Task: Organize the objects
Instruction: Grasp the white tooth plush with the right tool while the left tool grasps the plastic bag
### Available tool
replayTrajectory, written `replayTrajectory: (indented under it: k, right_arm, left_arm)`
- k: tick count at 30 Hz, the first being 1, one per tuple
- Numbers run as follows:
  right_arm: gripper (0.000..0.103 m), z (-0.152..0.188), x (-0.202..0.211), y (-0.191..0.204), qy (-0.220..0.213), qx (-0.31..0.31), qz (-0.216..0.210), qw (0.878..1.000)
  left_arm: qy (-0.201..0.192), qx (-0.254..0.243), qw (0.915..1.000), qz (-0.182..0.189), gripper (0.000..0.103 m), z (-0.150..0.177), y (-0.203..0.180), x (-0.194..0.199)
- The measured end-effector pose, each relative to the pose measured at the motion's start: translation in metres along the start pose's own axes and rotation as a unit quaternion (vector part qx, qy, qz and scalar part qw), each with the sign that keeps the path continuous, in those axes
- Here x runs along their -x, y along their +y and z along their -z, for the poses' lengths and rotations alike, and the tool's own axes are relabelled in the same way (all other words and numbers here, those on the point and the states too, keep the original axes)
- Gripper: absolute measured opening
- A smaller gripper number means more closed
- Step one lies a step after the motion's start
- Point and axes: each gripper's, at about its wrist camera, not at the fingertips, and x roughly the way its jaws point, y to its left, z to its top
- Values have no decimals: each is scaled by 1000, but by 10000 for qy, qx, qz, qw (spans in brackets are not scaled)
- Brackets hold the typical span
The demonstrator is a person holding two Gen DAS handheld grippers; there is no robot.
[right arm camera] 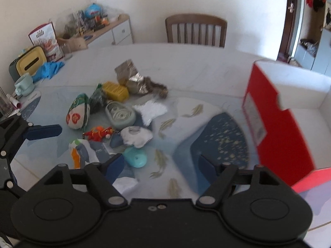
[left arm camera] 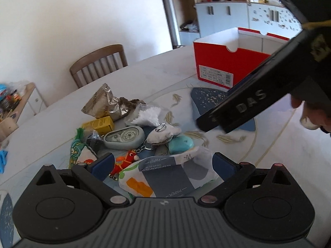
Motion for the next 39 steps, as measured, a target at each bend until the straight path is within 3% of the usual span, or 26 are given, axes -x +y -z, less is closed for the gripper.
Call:
replayTrajectory:
  k: [9,17,24,31,39]
  right_arm:
    - [77,-23,-31,17,115,52,-80,9999]
    - [73,-35,-68,29,453,88,-62,9989]
    - [65,-42,-85,29,614,-74,-22,9981]
    - [48,-44,-93,29,774,-209,-85,9967]
    - [42,-43,-80,28,656,-342,-124,9972]
  left_arm:
    - [-1,-646,9971,391,101,4,-1,-16]
    - [266,-813,9950,521,81,14,4,-35]
    - [261,-759,9950,595,64,15,7,-33]
    - [241,-645,9953,684,56,16,8,-30]
    - [226,-378,9961,762,46,15,11,-25]
